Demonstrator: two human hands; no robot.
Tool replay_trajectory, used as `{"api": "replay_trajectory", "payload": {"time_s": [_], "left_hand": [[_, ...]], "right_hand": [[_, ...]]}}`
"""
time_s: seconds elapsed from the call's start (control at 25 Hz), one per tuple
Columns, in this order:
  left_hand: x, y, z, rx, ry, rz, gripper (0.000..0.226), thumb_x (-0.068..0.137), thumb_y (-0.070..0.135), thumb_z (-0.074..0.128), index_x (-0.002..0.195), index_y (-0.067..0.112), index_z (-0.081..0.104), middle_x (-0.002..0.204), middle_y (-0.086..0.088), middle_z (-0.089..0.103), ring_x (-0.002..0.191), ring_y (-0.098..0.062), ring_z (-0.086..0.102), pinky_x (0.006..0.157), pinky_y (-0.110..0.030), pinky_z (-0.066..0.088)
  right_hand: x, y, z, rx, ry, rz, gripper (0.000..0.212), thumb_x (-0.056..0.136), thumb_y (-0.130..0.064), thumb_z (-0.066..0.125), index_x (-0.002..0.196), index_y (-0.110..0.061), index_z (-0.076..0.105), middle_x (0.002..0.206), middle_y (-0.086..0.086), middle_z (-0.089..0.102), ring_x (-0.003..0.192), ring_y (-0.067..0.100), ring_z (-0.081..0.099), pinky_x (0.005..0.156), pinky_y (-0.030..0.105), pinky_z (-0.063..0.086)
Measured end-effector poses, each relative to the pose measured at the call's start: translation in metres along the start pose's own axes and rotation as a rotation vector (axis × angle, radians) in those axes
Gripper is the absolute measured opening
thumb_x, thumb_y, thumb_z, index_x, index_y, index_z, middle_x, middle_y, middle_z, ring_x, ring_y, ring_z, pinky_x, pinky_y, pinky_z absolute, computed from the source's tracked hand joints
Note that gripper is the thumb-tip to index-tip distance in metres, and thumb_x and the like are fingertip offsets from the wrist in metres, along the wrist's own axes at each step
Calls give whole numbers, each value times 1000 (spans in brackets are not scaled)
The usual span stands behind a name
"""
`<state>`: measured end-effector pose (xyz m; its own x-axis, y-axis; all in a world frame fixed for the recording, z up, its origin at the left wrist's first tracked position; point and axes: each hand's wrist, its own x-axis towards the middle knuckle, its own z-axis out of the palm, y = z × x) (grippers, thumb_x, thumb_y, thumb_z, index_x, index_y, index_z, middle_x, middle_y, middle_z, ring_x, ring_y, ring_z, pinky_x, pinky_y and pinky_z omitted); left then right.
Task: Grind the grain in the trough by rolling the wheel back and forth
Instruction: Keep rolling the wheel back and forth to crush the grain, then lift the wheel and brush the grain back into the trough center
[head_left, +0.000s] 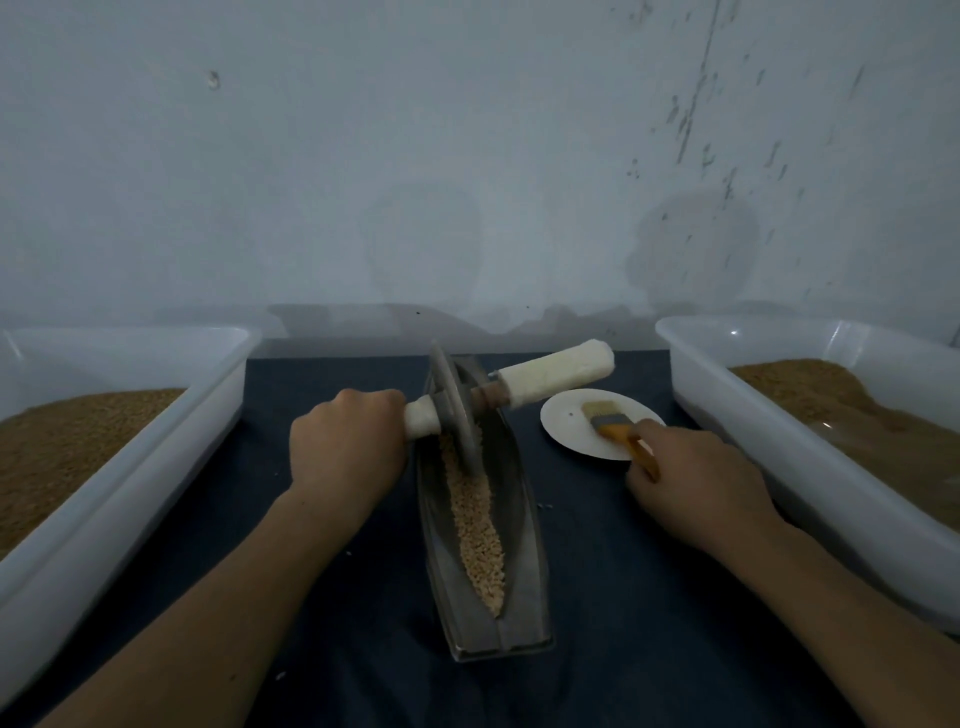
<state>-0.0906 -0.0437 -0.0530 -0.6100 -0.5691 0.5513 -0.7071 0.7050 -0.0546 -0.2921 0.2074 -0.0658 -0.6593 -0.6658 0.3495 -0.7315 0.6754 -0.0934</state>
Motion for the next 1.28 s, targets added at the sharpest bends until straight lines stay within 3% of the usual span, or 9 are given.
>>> {"api": "replay_trajectory", "payload": {"time_s": [0.12,0.28,0.44,0.56,0.72,0.84,1.04,1.12,1.28], "left_hand": [[-1,0,3,-34,-1,-23,18,85,28,60,74,30,46,61,8,39,46,-11,31,43,-24,20],[-2,-2,12,-249,-44,-120,16,84,34,63,73,30,51,64,10,47,50,-9,39,44,-24,25],[0,-6,17,-556,-132,-281,13,81,43,66,79,35,56,72,10,58,61,-11,54,52,-28,41],[4,-15,22,-687,-99,-427,13,74,33,69,72,27,57,69,6,62,61,-16,59,51,-26,41],[7,-32,27,-866,-35,-573,10,72,23,71,71,19,62,68,0,65,64,-21,63,51,-27,41],[7,-37,30,-923,-11,-600,10,71,22,70,67,17,62,62,-1,65,60,-21,63,48,-25,39],[7,-35,30,-955,-39,-561,7,74,22,68,72,18,63,66,-1,66,62,-20,64,50,-26,42],[7,-35,30,-979,-43,-563,7,74,22,68,72,17,63,67,-3,66,62,-22,64,51,-29,46],[8,-37,31,-1027,-53,-587,11,73,22,70,71,17,60,66,-5,66,62,-24,65,51,-29,43]], "right_hand": [[-6,-3,-20,245,202,-7,13,94,-35,65,106,-35,67,75,-13,60,64,5,57,60,34,55],[-28,-17,-72,667,465,20,6,86,-35,77,90,-39,76,71,-17,68,66,4,63,54,22,51],[-44,-49,-102,864,503,-120,9,85,-36,80,91,-42,77,71,-18,71,64,2,66,53,9,48],[-35,-79,-97,805,421,-285,11,94,-38,69,100,-36,77,74,-16,72,68,8,70,61,24,57],[-1,-113,-68,562,374,-459,21,100,-33,60,100,-19,76,76,-9,70,69,6,65,62,30,53],[20,-130,-42,402,293,-516,23,102,-30,56,113,-18,73,91,-4,70,81,13,64,71,39,53],[19,-133,-25,240,272,-543,31,103,-28,56,131,-18,66,95,-1,64,79,15,59,64,26,38],[15,-131,-28,281,243,-530,26,103,-28,56,124,-19,69,92,-4,63,78,12,57,65,26,40],[2,-129,-42,398,166,-548,23,101,-30,54,83,-22,66,71,-11,58,65,7,55,60,23,42]]}}
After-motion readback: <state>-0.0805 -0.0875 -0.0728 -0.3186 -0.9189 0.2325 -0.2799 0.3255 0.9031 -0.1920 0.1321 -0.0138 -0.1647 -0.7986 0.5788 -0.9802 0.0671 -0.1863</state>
